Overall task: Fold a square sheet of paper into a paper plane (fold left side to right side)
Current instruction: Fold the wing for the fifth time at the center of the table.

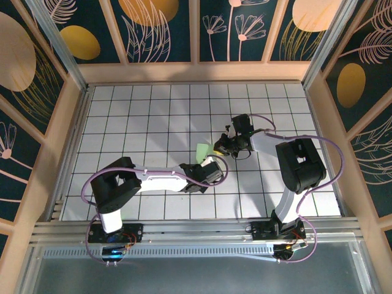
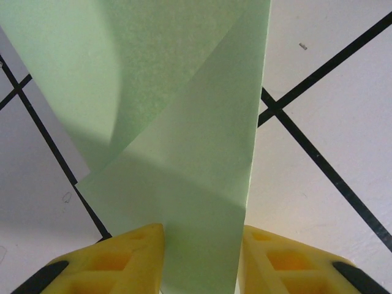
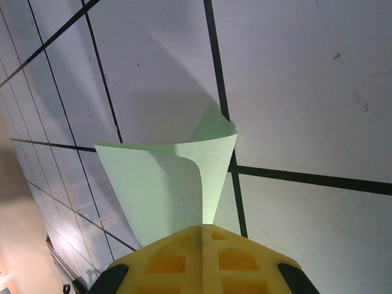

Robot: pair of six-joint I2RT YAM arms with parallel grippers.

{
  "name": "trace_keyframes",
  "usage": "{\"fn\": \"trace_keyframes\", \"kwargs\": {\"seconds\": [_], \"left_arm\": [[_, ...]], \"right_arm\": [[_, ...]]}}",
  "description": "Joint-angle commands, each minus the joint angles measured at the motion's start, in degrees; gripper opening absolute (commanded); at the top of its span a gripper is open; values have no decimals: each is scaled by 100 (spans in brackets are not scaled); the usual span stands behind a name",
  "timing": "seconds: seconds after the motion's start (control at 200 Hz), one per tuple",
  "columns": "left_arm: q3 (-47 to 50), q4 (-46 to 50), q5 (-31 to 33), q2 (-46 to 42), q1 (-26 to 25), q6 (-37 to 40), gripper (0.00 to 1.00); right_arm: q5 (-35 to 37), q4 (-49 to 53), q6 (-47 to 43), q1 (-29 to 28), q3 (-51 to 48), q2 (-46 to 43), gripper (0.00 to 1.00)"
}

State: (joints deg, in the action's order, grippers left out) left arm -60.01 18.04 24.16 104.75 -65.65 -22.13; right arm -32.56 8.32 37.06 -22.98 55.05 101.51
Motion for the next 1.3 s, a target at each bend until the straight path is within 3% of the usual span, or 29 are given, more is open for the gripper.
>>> {"fn": "trace_keyframes", "kwargs": {"seconds": [0.0, 0.43, 0.926, 1.291], "left_arm": [[74, 79, 183, 41, -27, -116, 32], [174, -46, 129, 41, -26, -183, 13], [77, -354, -601, 249, -27, -149, 11], [131, -599, -1036, 135, 111, -164, 7]], "right_arm": [[126, 194, 73, -34, 139, 24, 0], [324, 371, -72, -23, 177, 84, 0], [475, 517, -270, 165, 15, -148, 0], [861, 513, -381, 512, -215, -752, 23]]}}
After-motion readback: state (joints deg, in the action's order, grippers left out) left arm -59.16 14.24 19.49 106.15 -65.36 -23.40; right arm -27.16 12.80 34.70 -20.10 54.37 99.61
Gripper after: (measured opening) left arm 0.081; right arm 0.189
